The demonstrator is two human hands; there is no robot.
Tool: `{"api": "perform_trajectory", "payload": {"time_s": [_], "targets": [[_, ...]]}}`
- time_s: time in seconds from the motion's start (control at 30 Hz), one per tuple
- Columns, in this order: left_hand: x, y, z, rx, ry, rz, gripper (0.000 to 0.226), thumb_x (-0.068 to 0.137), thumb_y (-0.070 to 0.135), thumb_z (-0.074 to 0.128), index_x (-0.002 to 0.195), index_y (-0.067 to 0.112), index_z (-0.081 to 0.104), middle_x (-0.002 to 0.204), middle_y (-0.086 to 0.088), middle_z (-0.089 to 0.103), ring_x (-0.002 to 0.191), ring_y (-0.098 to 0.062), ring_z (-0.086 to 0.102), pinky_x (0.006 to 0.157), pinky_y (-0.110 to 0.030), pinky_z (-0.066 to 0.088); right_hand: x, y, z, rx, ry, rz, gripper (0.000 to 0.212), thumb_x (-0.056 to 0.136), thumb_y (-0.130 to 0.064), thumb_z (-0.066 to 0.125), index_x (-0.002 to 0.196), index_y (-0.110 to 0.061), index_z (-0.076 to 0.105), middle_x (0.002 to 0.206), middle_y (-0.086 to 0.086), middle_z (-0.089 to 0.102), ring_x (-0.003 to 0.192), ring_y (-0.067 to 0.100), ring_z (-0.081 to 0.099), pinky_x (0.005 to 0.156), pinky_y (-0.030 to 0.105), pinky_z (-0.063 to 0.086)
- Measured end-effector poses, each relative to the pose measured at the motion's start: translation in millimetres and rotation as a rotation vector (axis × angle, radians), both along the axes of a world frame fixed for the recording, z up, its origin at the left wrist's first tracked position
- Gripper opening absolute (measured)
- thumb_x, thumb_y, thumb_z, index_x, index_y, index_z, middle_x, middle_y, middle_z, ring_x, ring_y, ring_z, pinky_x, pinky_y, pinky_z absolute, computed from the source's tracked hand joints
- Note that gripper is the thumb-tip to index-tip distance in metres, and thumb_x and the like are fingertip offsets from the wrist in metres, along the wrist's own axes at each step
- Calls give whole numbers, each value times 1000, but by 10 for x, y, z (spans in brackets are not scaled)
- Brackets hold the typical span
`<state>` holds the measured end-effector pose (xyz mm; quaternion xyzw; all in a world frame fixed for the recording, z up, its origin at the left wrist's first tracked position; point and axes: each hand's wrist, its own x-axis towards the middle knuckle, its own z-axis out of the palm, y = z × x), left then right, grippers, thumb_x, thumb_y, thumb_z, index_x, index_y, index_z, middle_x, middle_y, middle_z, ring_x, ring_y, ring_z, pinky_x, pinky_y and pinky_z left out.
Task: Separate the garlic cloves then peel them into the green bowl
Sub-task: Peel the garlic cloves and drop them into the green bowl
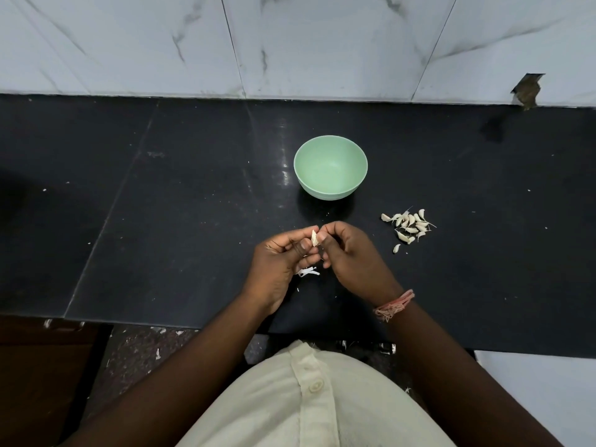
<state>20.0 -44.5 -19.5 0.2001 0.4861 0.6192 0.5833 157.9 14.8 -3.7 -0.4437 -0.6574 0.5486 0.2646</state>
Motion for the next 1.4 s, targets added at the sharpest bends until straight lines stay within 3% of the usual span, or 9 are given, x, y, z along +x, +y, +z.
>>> {"api": "perform_trajectory", "payload": {"time_s": [0.1, 0.23, 0.37, 0.5, 0.63, 0.97, 1.23, 1.4], "targets": [[-14, 7, 0, -18, -2, 0, 22, 85, 4, 68, 107, 5, 74, 97, -12, 75, 83, -18, 71, 74, -25, 60, 10, 0, -50, 77, -77, 26, 15, 106, -19, 51, 93, -15, 59, 74, -6, 61, 65, 7, 57, 67, 32, 51], [-2, -5, 37, -53, -79, 4, 24, 85, 8, 71, 109, 3, 73, 98, -15, 74, 86, -18, 71, 76, -28, 60, -17, -21, -91, 200, -154, 9, 13, 106, -18, 49, 95, -15, 56, 83, -8, 56, 74, 1, 54, 71, 19, 43], [-19, -14, 64, -84, -181, 39, 15, 93, 3, 64, 107, 3, 71, 94, -14, 75, 83, -16, 72, 76, -27, 61, -21, -29, -53, 81, -7, -120, 11, 104, -9, 50, 99, -9, 60, 76, 5, 64, 65, 9, 62, 67, 25, 55], [-22, -8, 74, -97, -215, 78, 13, 94, 4, 63, 106, 4, 70, 90, -11, 75, 80, -14, 73, 74, -25, 61, -2, 0, -28, -10, 108, -223, 16, 99, 4, 55, 100, -4, 69, 87, 13, 74, 72, 18, 70, 73, 36, 62], [-12, -23, 54, -93, -209, 99, 11, 92, 5, 65, 101, 5, 71, 91, -12, 76, 79, -15, 72, 76, -25, 61, -4, -59, -23, 132, -18, -143, 31, 95, -1, 54, 112, -18, 74, 100, -5, 77, 88, 14, 74, 85, 40, 61], [-28, -35, 48, -68, -174, 125, 17, 82, 10, 71, 98, 4, 72, 91, -15, 75, 79, -16, 72, 75, -24, 61, -84, -117, 46, 236, -92, -235, 10, 88, -13, 70, 89, -19, 78, 78, -12, 74, 69, 7, 71, 72, 37, 62], [9, -35, 79, -54, -156, 103, 8, 89, 2, 66, 97, 2, 69, 92, -13, 74, 83, -17, 71, 75, -24, 60, -131, -144, 62, 260, -133, -280, 9, 83, -11, 71, 78, -18, 71, 65, -11, 67, 59, 4, 62, 61, 16, 48], [0, -33, 78, -22, -103, 79, 25, 79, 9, 74, 103, 1, 72, 100, -19, 72, 93, -23, 71, 79, -26, 59, -149, -155, 71, 284, -153, -294, 8, 82, -15, 73, 76, -19, 69, 63, -11, 64, 58, 4, 58, 59, 14, 45]]}}
